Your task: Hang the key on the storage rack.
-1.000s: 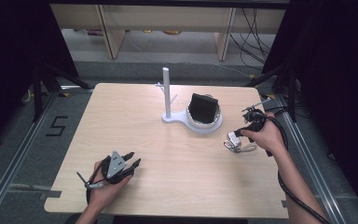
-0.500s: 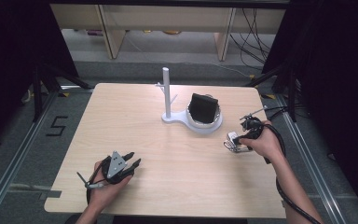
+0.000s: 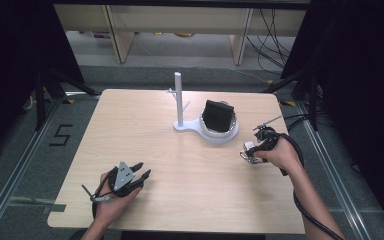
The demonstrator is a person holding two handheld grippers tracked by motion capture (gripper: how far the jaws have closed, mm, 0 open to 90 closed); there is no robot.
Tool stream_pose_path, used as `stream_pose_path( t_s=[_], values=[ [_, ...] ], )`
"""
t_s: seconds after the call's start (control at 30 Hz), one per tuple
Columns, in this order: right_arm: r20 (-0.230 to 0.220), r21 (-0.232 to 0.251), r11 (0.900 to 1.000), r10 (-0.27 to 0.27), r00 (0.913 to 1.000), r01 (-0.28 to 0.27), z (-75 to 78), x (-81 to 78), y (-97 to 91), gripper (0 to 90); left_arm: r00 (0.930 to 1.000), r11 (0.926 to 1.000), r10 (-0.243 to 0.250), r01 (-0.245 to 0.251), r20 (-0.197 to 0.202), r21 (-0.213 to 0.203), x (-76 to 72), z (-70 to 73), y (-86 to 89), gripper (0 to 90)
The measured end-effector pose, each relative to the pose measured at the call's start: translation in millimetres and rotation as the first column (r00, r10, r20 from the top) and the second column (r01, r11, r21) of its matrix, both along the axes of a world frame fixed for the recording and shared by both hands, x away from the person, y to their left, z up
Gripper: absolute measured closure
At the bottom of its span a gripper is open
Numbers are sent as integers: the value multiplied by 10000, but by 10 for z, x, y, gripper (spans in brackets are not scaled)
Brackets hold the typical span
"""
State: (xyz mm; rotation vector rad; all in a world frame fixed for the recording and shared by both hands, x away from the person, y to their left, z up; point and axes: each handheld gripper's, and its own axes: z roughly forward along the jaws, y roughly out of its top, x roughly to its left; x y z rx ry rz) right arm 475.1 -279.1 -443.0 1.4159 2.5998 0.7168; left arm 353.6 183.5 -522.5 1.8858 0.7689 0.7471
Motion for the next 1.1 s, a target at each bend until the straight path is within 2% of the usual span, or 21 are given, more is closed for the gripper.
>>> stream_pose_path(
  t_s=[0.1, 0.17, 0.23, 0.27, 0.3, 0.33, 0.37, 0.4, 0.57, 0.67, 0.73, 0.83, 0.87, 1.0, 1.03, 1.07, 1.1],
  values=[
    [70, -154, 9998, 147, 9999, -146, -8, 2, 4, 737, 9999, 10000, -80, 80, 76, 19, 4, -5, -5, 592],
    [-74, -246, 9994, 260, 9996, -262, -20, 13, -2, 750, 9999, 10000, -84, 84, 89, 1, 1, -4, -5, 591],
    [-230, -194, 9988, 435, 9988, -440, -30, 33, -13, 806, 9999, 9999, -86, 87, 128, -61, -2, -5, 0, 591],
    [-252, -212, 9994, 281, 9993, -287, -29, 35, -5, 826, 9999, 10000, -89, 89, 82, -37, -3, -2, 4, 590],
    [-334, -239, 9990, 372, 9987, -380, -27, 40, 1, 838, 9999, 9999, -94, 95, 84, -67, -1, -3, 4, 590],
    [-241, -295, 9984, 485, 9985, -492, -34, 50, 6, 842, 9999, 9999, -103, 104, 79, -77, 1, -3, 4, 590],
    [-382, -364, 9990, 257, 9989, -271, -30, 44, 27, 844, 9999, 9999, -110, 111, 72, -64, 1, -3, 4, 589],
    [-270, -364, 9981, 493, 9984, -503, -42, 62, 29, 846, 9999, 9999, -110, 111, 72, -64, 1, -3, 4, 589],
    [-315, -626, 9950, 761, 9966, -780, -60, 118, 85, 860, 9998, 9999, -113, 114, 139, -57, -4, -5, -2, 587],
    [-269, -765, 9942, 731, 9970, -749, -70, 145, 107, 862, 9998, 9999, -112, 113, 133, -47, -6, -6, -6, 586],
    [-331, -891, 9949, 446, 9985, -474, -76, 158, 114, 865, 9998, 9999, -125, 125, 137, -27, -7, -6, -6, 586],
    [-323, -1025, 9931, 541, 9980, -572, -124, 203, 103, 870, 9999, 9999, -115, 116, 122, -49, -6, -6, -6, 586],
    [-444, -1083, 9931, 411, 9982, -457, -131, 207, 111, 871, 9998, 9999, -114, 114, 134, -47, -5, -6, -5, 586],
    [-581, -1104, 9926, 439, 9973, -501, -165, 223, 120, 868, 9998, 9999, -130, 130, 140, -16, -7, -6, -5, 586],
    [-764, -1178, 9923, 294, 9966, -383, -170, 223, 124, 866, 9998, 9999, -134, 134, 144, -11, -7, -6, -5, 586],
    [-524, -1151, 9917, 508, 9973, -566, -197, 234, 115, 862, 9998, 9999, -147, 147, 151, 10, -8, -5, -4, 586],
    [-665, -1196, 9916, 419, 9969, -497, -200, 231, 122, 856, 9998, 9999, -155, 155, 155, 21, -8, -5, -4, 586]
  ],
)
